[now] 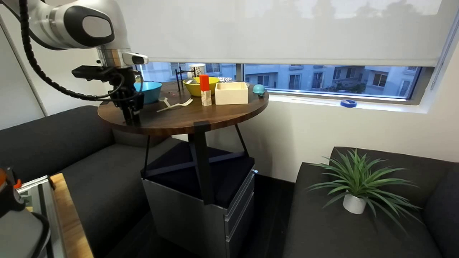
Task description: Put the objects from the table in the bowl
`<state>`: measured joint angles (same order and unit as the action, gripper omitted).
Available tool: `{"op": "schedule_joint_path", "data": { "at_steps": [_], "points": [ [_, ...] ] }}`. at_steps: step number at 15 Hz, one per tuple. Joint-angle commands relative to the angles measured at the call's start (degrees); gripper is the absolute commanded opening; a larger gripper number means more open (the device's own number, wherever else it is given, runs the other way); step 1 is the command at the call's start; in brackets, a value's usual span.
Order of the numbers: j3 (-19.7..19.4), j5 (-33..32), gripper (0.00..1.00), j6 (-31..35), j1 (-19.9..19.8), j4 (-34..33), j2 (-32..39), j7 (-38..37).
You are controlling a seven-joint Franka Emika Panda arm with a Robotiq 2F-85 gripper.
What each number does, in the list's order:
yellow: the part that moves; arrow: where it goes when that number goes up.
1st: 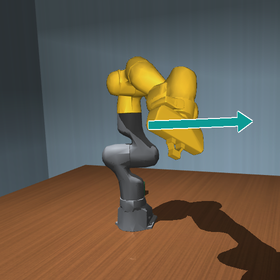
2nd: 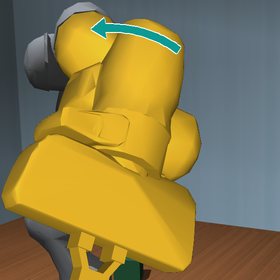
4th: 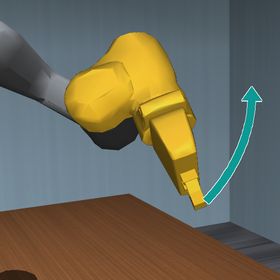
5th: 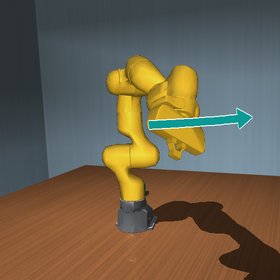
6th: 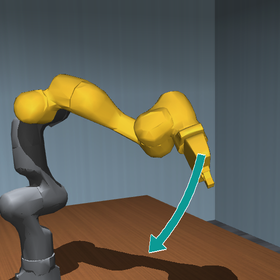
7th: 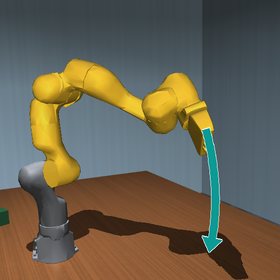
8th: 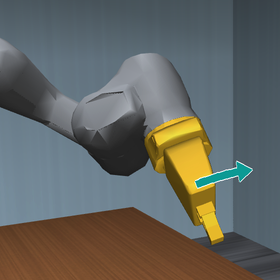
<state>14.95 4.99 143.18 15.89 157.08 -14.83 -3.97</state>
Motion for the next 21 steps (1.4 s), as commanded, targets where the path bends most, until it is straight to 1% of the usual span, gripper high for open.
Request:
{"op": "schedule_joint_path", "data": {
  "at_steps": [1,2,3,4,5,6,7,8,11,16,21],
  "points": [
    [0.03,-0.01,0.31,2.68,0.75,0.44,1.87,1.71],
    [0.02,0.03,0.30,2.68,0.80,0.47,1.90,2.10],
    [0.02,0.01,0.25,2.81,0.82,0.44,1.95,2.33],
    [0.07,-0.18,0.24,2.63,0.74,0.52,1.86,2.37],
    [-0.04,0.14,0.14,2.54,0.89,0.56,1.85,2.83],
    [-0.11,0.37,0.16,2.43,0.98,0.56,1.87,3.09],
    [-0.15,0.39,0.13,2.25,0.98,0.60,1.86,3.27],
    [-0.13,0.33,0.05,2.18,0.96,0.60,1.83,3.38],
    [-0.13,0.27,0.00,2.22,0.96,0.63,1.87,3.78],
    [0.20,-0.81,0.01,1.46,0.65,0.74,0.46,2.97],
    [1.40,-4.41,0.01,-0.83,0.14,0.79,-5.67,0.49]
  ]
}}
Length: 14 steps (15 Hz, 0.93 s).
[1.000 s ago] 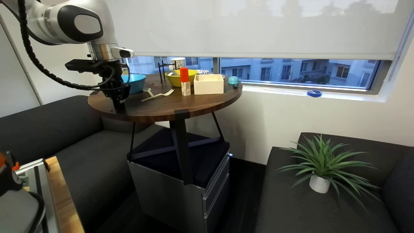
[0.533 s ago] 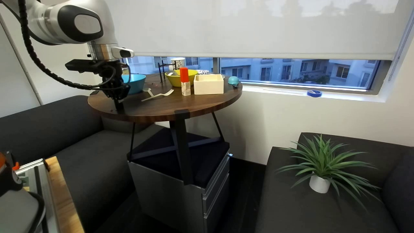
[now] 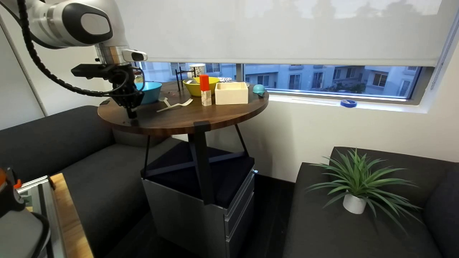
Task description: Put the objects from the table in the bowl
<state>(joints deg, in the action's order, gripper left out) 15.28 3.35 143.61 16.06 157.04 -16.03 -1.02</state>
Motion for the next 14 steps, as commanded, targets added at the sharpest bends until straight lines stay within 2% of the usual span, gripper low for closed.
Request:
{"op": "schedule_joint_path", "data": {
  "at_steps": [1,3,6,10,14],
  "points": [
    [1.36,-3.75,0.01,-1.36,-0.23,0.75,-5.86,-3.08],
    [1.33,-4.88,0.01,-0.79,-0.08,0.02,-7.82,-2.85],
    [-0.70,-2.21,0.01,3.73,2.02,-2.27,-7.37,2.09],
    [-2.28,-0.94,0.01,13.67,4.41,-6.92,-1.60,7.76],
    [-6.21,7.57,0.01,18.56,11.16,-12.67,7.22,18.33]
  ]
}}
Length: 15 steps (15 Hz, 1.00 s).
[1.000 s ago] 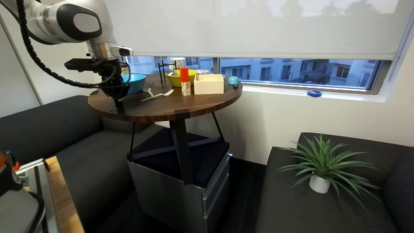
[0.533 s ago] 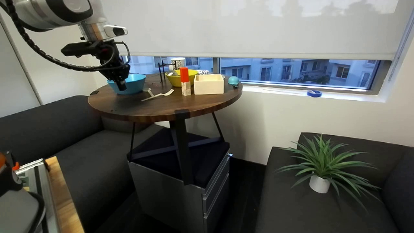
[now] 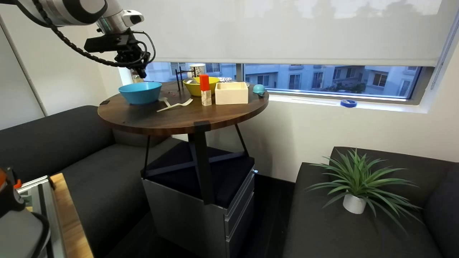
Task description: Put the objects from the table in the bowl
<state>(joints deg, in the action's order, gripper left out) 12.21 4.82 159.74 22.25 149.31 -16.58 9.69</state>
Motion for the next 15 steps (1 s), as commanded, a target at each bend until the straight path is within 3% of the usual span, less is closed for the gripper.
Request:
{"op": "schedule_joint_path", "data": {
  "at_steps": [1,3,4,6,9,11,14,15],
  "points": [
    [-3.69,9.03,0.01,2.15,6.26,-6.49,9.64,10.71],
    [-3.36,14.39,0.01,-0.67,6.80,-9.67,12.43,15.96],
    [-2.64,16.51,0.30,-1.68,6.31,-11.05,13.46,18.11],
    [-0.88,16.40,0.38,-3.17,4.08,-13.07,14.47,19.16],
    [0.64,14.22,0.60,-7.14,1.84,-16.01,14.60,18.07],
    [1.27,12.90,0.75,-10.93,0.70,-17.61,13.68,15.76],
    [1.75,6.64,0.98,-17.96,-1.57,-18.65,10.03,3.88],
    [1.63,3.97,1.00,-20.04,-2.62,-18.26,7.90,-0.90]
  ]
}}
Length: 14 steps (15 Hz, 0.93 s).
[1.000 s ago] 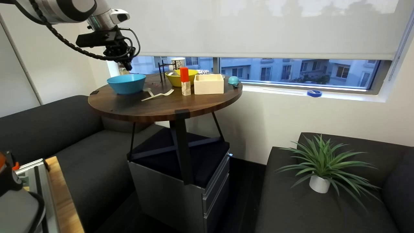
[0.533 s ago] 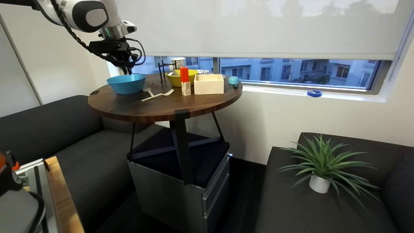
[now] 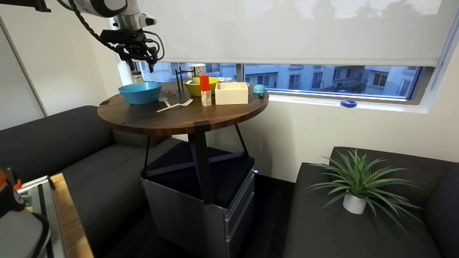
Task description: Put the objects from the table in the bowl
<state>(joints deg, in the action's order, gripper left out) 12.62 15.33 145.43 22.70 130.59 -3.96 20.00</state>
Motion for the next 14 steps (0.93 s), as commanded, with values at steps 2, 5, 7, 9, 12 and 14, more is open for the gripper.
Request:
{"op": "schedule_joint_path", "data": {
  "at_steps": [2,5,7,9,12,14],
  "points": [
    [1.66,-9.84,1.00,-9.26,-4.34,0.82,-8.63,-19.22],
    [2.33,-11.98,1.00,-15.44,-6.35,1.52,-14.97,-29.08],
    [2.87,-11.71,1.00,-18.95,-7.47,2.00,-18.99,-34.87],
    [3.74,-11.92,1.00,-21.72,-8.92,2.77,-22.98,-40.61],
    [3.49,-11.27,1.00,-21.05,-9.01,0.50,-21.56,-38.23],
    [3.54,-11.21,1.00,-21.05,-8.98,0.49,-21.93,-38.01]
  ]
}}
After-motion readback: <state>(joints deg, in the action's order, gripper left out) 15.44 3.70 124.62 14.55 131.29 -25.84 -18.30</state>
